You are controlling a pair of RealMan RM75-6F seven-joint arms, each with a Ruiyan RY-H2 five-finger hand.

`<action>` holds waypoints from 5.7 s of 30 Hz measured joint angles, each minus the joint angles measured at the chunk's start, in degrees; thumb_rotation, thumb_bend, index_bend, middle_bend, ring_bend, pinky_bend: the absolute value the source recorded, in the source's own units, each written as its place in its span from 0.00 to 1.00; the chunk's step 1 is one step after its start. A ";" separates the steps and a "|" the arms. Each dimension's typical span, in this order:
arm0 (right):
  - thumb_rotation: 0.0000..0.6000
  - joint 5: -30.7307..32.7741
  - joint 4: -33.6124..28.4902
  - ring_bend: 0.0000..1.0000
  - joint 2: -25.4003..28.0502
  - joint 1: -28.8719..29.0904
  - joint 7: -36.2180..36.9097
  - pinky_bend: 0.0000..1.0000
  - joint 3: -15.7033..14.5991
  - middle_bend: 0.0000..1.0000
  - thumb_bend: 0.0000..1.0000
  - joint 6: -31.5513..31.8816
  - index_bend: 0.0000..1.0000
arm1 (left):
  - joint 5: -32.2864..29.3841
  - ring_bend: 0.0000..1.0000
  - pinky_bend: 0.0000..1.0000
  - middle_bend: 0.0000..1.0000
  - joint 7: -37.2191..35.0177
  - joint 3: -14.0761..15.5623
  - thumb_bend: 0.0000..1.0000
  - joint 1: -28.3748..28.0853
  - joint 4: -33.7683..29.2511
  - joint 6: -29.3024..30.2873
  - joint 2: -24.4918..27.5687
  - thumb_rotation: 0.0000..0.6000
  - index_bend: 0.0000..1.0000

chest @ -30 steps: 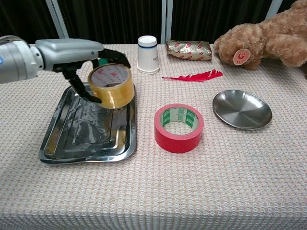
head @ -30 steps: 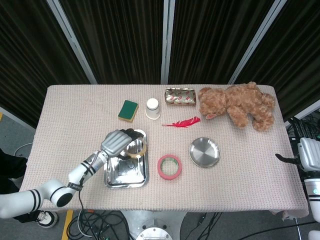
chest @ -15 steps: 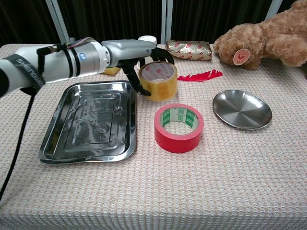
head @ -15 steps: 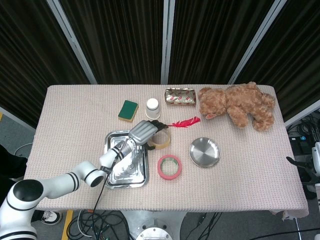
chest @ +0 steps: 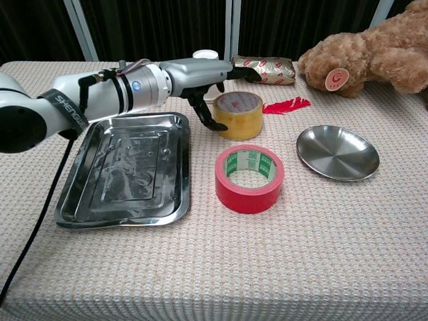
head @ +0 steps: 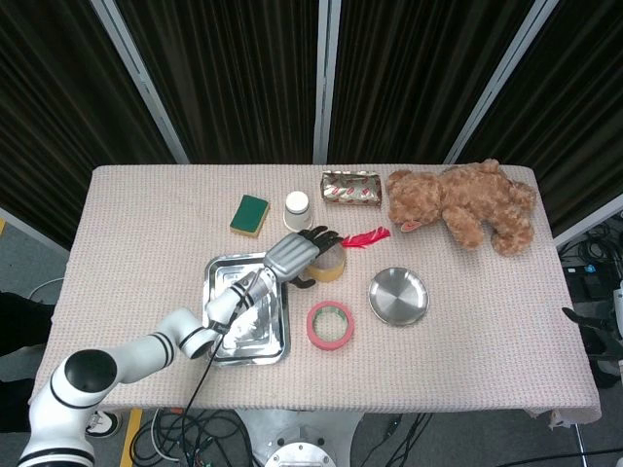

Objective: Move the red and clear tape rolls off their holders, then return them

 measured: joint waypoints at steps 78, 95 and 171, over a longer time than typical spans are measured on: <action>1.00 5.61 -20.25 0.23 -12.47 25.16 -45.38 0.14 -5.00 0.29 0.10 -16.52 0.14 | -0.31 0.00 0.14 0.06 7.58 11.47 0.19 52.08 -29.60 37.40 30.49 1.00 0.06; 1.00 2.75 -20.35 0.00 -9.34 21.26 -40.47 0.00 -3.88 0.00 0.00 -9.55 0.00 | 1.45 0.00 0.13 0.05 8.62 8.38 0.18 46.74 -31.34 33.21 31.26 1.00 0.06; 1.00 -2.37 -7.85 0.00 -1.02 2.41 -10.89 0.00 0.37 0.00 0.00 1.60 0.00 | -7.68 0.29 0.44 0.34 18.76 7.32 0.33 11.97 -35.55 9.06 25.09 1.00 0.27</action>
